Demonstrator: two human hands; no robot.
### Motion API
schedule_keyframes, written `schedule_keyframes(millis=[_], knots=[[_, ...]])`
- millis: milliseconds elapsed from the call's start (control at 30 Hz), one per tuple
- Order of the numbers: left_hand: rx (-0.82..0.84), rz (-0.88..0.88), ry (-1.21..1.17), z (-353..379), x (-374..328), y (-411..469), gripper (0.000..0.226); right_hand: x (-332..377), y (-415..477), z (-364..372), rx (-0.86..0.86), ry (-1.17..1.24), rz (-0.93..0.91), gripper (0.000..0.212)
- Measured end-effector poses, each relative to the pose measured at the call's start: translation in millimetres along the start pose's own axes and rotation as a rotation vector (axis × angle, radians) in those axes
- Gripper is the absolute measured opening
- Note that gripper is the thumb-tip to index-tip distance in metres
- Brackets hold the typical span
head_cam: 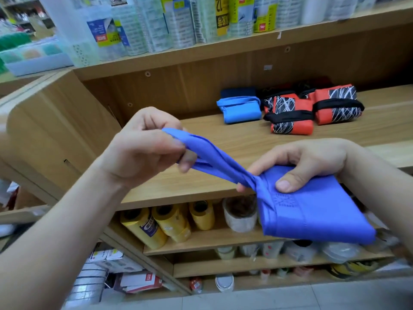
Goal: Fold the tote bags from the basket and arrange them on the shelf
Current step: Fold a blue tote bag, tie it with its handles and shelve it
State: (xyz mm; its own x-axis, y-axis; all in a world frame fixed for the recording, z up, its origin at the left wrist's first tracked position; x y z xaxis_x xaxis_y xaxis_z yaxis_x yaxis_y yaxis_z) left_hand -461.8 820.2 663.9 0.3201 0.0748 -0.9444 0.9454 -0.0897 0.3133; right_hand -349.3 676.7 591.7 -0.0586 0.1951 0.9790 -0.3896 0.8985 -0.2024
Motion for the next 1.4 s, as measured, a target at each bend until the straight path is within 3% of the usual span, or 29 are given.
schedule_keyframes(millis=[67,167,233,300,433,500,567,667,733,867,933,1067,1133,1267,1400], knots=[[0.046,-0.047,-0.264,10,3,4,0.044,-8,-1,-5,-0.085,-0.061,0.015,0.048],[0.116,-0.172,-0.428,13,7,8,0.054,-3,-4,-5,-0.231,-0.13,-0.005,0.055],[0.183,-0.201,-0.587,9,8,6,0.067,11,-12,-6,-0.387,-0.267,-0.061,0.071],[0.177,-0.208,-0.628,4,10,4,0.084,27,-18,-3,-0.539,-0.512,-0.096,0.089],[0.107,-0.215,-0.616,-2,16,4,0.107,48,-12,16,-0.728,-1.223,0.05,0.103],[0.099,-0.194,-0.629,3,13,7,0.109,48,-4,21,-0.73,-1.395,0.117,0.105],[0.144,-0.153,-0.673,15,6,12,0.111,52,1,18,-0.729,-1.421,0.081,0.101],[0.135,-0.074,-0.699,27,-3,18,0.108,67,0,9,-0.804,-1.346,-0.053,0.079],[0.019,-0.033,-0.698,24,-3,18,0.088,71,-6,4,-0.884,-1.331,-0.12,0.061],[-0.613,-0.167,-0.57,-3,25,7,0.02,60,-16,-6,-0.976,-1.202,-0.218,0.04],[-0.794,-0.244,-0.574,-8,40,2,0.012,55,-15,-5,-0.961,-1.069,-0.324,0.038],[-0.918,-0.351,-0.352,-8,61,-5,0.015,52,-14,-3,-0.933,-0.851,-0.474,0.035],[-0.872,-0.359,-0.208,-6,61,-5,0.024,47,-15,-5,-0.922,-0.638,-0.491,0.035],[-0.611,-0.383,0.138,5,50,-1,0.04,36,-22,-16,-0.932,-0.2,-0.572,0.038],[-0.253,-0.334,0.416,16,38,-2,0.017,23,-26,-29,-0.944,0.073,-0.582,0.04]])
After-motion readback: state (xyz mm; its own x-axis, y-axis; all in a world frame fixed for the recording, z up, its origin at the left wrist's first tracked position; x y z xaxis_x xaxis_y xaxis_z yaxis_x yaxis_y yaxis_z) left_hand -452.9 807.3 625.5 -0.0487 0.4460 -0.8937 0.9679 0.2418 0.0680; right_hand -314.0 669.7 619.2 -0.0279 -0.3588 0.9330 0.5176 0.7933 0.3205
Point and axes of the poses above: each hand's wrist, its own y-axis towards the middle knuckle, its own z-axis out of the palm, x = y × z, the point moved 6 cm from there along y, towards the middle knuckle, and after that the axes turned 2 degrees about -x, right-handed, at the moved point
